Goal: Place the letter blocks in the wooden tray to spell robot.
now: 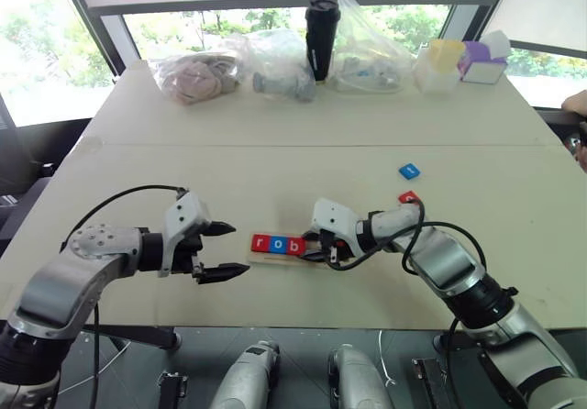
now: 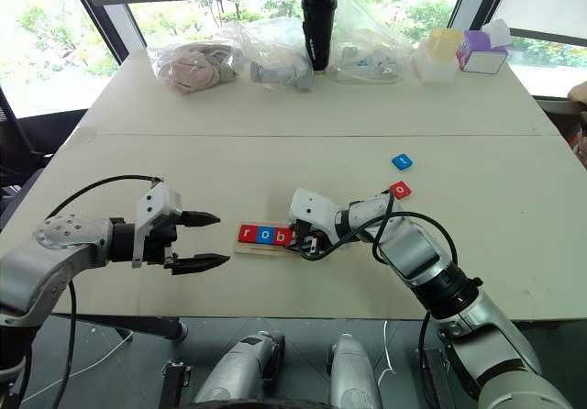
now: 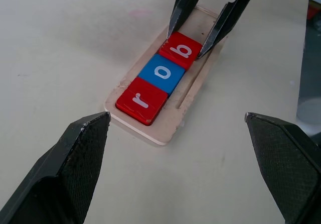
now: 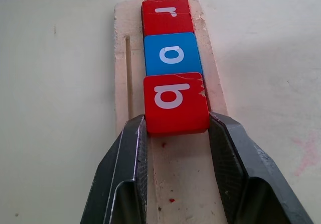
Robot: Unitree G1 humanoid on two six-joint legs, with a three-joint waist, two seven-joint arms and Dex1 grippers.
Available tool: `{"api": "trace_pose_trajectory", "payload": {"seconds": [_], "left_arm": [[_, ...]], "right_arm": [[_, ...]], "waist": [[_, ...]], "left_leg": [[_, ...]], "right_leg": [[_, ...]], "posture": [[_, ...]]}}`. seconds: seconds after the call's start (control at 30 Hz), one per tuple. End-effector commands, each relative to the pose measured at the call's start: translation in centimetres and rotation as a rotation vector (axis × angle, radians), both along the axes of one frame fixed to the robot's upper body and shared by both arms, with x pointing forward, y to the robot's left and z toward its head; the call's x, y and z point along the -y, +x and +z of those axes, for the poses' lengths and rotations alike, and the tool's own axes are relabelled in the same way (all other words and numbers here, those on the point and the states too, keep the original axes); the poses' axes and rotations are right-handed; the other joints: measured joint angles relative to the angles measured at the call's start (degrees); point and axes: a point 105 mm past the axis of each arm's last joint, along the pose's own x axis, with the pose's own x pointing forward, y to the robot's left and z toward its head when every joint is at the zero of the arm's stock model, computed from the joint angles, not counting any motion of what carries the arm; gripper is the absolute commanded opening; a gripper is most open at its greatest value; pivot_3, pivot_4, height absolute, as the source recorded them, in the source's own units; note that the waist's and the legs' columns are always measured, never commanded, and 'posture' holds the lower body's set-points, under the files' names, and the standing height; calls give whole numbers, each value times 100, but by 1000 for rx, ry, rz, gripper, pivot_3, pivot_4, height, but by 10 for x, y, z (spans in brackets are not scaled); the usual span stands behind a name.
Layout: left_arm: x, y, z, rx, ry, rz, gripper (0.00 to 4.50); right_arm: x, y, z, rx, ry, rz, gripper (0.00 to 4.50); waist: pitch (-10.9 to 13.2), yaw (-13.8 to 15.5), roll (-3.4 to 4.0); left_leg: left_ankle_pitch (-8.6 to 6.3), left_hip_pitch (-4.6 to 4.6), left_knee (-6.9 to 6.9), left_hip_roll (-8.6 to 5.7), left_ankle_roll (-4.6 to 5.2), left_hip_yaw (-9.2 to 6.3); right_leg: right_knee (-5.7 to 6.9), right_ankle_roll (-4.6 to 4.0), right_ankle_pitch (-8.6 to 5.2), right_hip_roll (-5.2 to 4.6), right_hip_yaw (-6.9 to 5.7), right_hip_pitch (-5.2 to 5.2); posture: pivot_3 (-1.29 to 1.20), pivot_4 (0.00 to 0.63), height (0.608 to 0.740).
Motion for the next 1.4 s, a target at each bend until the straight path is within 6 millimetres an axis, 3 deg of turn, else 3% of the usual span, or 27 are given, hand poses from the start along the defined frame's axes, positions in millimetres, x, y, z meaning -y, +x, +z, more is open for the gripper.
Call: {"api": "trace_pose_trajectory", "payload": {"seconds": [0.03,0.1,0.37,0.53,0.6,0.67,0.77,1.13,1.4], "left_arm": [[3,0,6,28,-4,-14,4500],[3,0,5,27,-3,-12,4500],[2,1,6,29,-3,-12,4500],[4,-1,12,37,-26,-16,4500],[5,-1,16,43,-34,-18,4500],[5,0,17,45,-36,-19,4500],[7,0,17,38,-36,-32,4500],[9,9,15,53,7,-66,4500],[9,7,14,54,2,-61,4500]], "right_arm": [[-2,5,17,54,30,1,3118],[-2,5,23,65,48,-1,4112],[7,10,50,102,166,-51,4112],[62,35,87,218,339,-316,4112],[103,47,90,266,335,-506,4112],[130,50,89,286,335,-634,4112],[148,47,84,283,360,-740,4112],[154,50,34,184,337,-878,4112],[177,64,13,179,279,-991,4112]], "waist": [[0,0,0],[0,0,0],[0,0,0],[0,30,0],[0,24,0],[0,30,0],[0,2,0],[-1,-43,2],[-1,-23,2]], "left_leg": [[0,0,0,0,0,0],[0,0,0,0,0,0],[0,0,-2,1,0,0],[0,-1,0,0,0,0],[-1,-1,0,-1,-2,0],[-1,-1,-1,-1,-1,0],[1,-1,-4,1,1,2],[2,0,-2,8,4,10],[4,1,-1,7,3,11]], "right_leg": [[0,0,0,0,0,0],[0,0,0,0,0,0],[0,0,1,1,0,2],[-2,-1,0,0,0,7],[-2,-1,0,-1,0,13],[-2,-2,0,-1,0,12],[0,-2,-1,-1,1,11],[3,-18,-4,4,6,9],[3,-16,-2,5,7,10]], "posture": [[0,150,740],[0,150,740],[0,150,740],[0,150,740],[0,150,740],[0,150,740],[0,150,740],[0,150,740],[0,150,740]]}}
